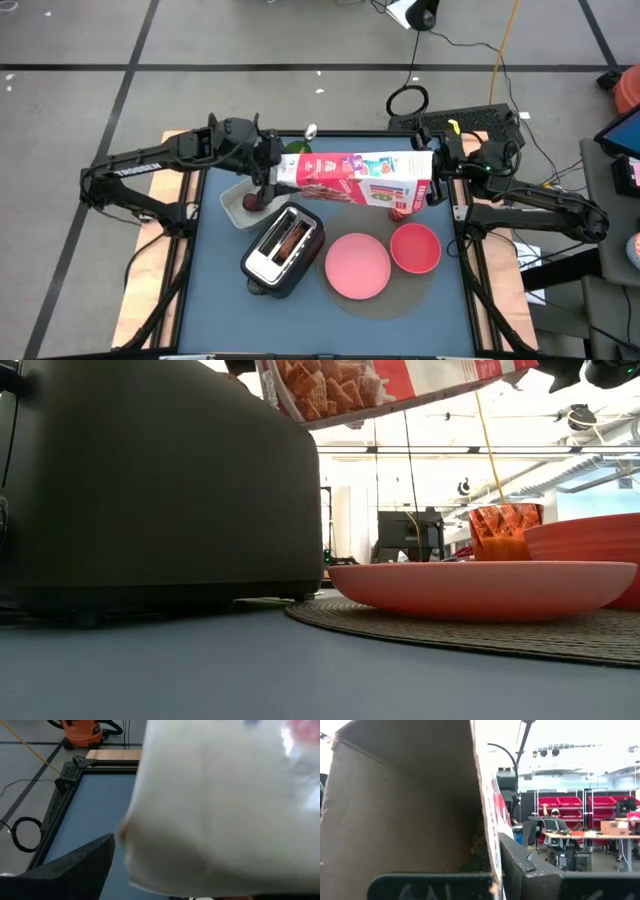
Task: Arrange a breakfast setting
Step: Pour the cereal from the cereal box into the red bowl
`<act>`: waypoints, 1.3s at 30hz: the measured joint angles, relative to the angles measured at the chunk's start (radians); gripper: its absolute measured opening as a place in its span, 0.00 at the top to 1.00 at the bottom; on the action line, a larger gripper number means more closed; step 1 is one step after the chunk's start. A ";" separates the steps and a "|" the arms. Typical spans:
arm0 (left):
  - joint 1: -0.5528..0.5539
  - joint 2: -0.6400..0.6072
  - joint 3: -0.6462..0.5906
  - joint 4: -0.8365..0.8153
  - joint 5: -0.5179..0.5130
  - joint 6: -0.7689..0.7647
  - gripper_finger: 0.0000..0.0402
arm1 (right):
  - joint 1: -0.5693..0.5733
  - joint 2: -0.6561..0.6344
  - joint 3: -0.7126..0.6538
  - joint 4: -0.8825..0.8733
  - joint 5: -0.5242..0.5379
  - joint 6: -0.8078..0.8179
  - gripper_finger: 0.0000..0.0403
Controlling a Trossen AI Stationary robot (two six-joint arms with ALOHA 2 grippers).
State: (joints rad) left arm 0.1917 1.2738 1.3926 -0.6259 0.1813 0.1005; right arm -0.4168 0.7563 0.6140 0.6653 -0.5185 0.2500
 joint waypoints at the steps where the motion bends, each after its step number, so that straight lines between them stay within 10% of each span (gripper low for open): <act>1: 0.001 -0.001 0.000 0.000 0.000 0.000 0.02 | 0.000 0.000 0.000 0.010 0.001 0.000 1.00; 22: 0.005 -0.015 -0.039 0.100 0.009 0.027 0.02 | 0.000 -0.005 0.000 0.063 0.051 0.009 1.00; 39: 0.044 -0.216 -0.536 0.732 0.012 -0.005 0.02 | 0.000 -0.006 0.000 0.069 0.051 0.018 1.00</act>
State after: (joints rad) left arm 0.2359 1.0582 0.8562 0.1063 0.1932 0.0959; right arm -0.4171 0.7498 0.6144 0.7347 -0.4671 0.2684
